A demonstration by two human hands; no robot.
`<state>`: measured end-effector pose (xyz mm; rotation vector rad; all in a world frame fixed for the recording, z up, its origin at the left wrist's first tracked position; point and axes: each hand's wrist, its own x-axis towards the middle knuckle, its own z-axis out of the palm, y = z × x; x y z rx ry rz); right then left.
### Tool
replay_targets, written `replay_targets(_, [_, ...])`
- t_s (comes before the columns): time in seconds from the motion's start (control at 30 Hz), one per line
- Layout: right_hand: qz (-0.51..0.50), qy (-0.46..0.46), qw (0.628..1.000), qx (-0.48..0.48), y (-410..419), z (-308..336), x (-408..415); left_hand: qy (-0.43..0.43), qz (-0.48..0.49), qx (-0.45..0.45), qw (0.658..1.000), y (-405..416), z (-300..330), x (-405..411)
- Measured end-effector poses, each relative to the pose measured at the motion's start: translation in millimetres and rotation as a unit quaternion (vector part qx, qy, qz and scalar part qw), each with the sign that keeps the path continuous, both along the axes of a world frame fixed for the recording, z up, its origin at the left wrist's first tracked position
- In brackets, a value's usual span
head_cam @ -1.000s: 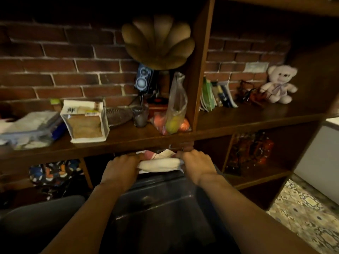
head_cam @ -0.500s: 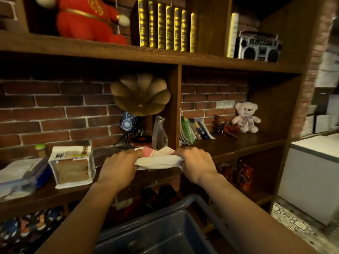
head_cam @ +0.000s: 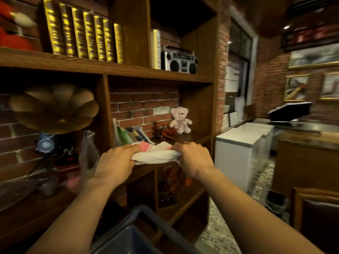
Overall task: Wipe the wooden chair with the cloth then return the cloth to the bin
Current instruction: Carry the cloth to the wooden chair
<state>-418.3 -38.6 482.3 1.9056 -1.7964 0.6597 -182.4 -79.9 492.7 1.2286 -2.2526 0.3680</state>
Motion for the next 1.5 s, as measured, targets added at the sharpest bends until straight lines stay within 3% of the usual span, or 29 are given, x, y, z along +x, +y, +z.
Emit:
replay_targets(0.3, [-0.144, -0.003, 0.990, -0.006, 71, -11, -145, -0.004, -0.146, -0.012, 0.989, 10, -8, -166])
replay_targets(0.8, [-0.313, -0.041, 0.949, 0.019, 232, -52, -337, -0.007, -0.348, 0.015, 0.937, 88, -53, -419])
replay_targets(1.03, [-0.352, -0.043, 0.932, 0.070, 263, -83, -374, -0.009, -0.409, 0.043, 0.911, 103, -93, -479])
replay_targets(1.5, [-0.377, -0.056, 0.910, 0.162, 205, -184, -385, -0.037, -0.451, 0.109, 0.885, 40, -200, -518])
